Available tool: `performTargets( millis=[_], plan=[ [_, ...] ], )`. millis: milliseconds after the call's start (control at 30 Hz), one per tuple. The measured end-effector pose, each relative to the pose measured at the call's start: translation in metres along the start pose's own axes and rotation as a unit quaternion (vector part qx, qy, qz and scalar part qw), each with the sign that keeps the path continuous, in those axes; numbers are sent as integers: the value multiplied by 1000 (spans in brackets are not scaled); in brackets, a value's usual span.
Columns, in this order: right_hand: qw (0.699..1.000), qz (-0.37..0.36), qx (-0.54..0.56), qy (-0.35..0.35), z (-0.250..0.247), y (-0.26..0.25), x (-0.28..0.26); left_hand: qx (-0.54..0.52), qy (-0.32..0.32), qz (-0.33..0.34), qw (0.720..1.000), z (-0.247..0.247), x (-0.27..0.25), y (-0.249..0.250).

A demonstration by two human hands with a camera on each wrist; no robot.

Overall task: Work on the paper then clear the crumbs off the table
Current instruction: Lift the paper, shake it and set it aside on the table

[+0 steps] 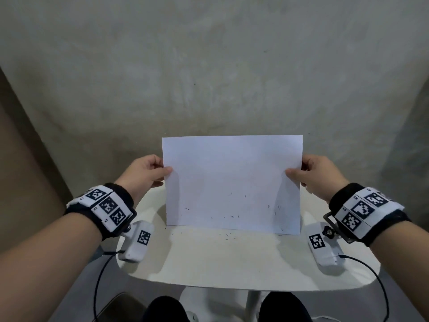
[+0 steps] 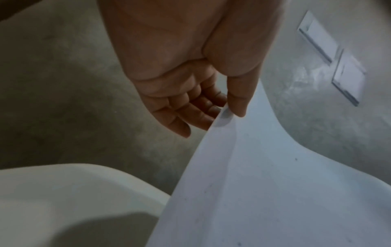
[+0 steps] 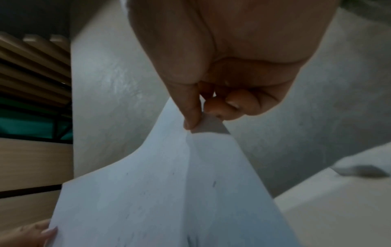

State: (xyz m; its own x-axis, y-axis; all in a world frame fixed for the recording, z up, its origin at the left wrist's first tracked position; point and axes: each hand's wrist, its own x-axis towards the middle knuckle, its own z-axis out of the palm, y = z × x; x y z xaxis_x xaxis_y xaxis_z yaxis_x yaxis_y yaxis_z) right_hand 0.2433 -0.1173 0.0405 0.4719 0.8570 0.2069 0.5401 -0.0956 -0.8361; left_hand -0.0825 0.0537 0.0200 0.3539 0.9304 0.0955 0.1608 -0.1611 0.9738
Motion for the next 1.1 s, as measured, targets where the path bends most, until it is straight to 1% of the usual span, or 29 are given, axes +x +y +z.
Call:
performTargets(
  millis=[100,200,267,367,400,500,533,567,633,667,700,767,800,833,867,933,967,1000,1033,1067,1100],
  plan=[
    [999,-33,-2,28,-8,-13,-5,-6,9,38,999,0,-12,16],
    [996,-74,12,49,-13,-20,-14,-14,15,67,998,-1,-25,21],
    [997,-74,-9,35,-12,-15,-20,8,-2,59,998,1,-33,13],
    [995,-44,-84,5,-8,-6,-25,44,-40,39,998,10,-44,2],
    [995,-46,-85,12,-8,-6,-25,40,-38,45,997,13,-45,2],
    [995,-81,-36,53,-13,-14,-26,4,-12,77,997,15,-43,11],
    [994,-88,-32,52,-14,-15,-26,1,-9,79,997,15,-42,11],
    [995,-85,-46,37,-14,-15,-25,14,-13,72,997,15,-41,9],
    [990,-52,-127,-27,-10,-11,-24,71,-44,37,996,16,-40,3],
    [986,-37,-156,-47,-9,-9,-24,90,-48,30,994,17,-40,1],
    [986,-33,-158,-43,-9,-8,-22,90,-34,37,995,17,-38,0],
    [993,-53,-102,6,-12,-9,-20,44,14,74,996,15,-36,2],
    [995,-65,-70,26,-12,-10,-19,28,24,89,995,14,-36,4],
    [995,-71,-60,27,-13,-10,-18,27,21,94,995,14,-36,4],
    [995,-66,-75,10,-11,-10,-17,45,6,86,995,14,-36,1],
    [986,-27,-155,-63,-6,-6,-17,118,-46,42,991,15,-38,-6],
    [980,-13,-182,-84,-5,-4,-17,137,-54,35,988,16,-39,-8],
    [979,-10,-188,-80,-5,-4,-17,137,-41,47,989,15,-38,-9],
    [983,-17,-175,-60,-7,-6,-16,117,-17,68,991,14,-36,-7],
    [989,-31,-144,-33,-9,-8,-16,83,5,85,993,13,-35,-3],
    [993,-41,-111,-12,-10,-10,-15,51,17,88,995,13,-35,0]
  ],
)
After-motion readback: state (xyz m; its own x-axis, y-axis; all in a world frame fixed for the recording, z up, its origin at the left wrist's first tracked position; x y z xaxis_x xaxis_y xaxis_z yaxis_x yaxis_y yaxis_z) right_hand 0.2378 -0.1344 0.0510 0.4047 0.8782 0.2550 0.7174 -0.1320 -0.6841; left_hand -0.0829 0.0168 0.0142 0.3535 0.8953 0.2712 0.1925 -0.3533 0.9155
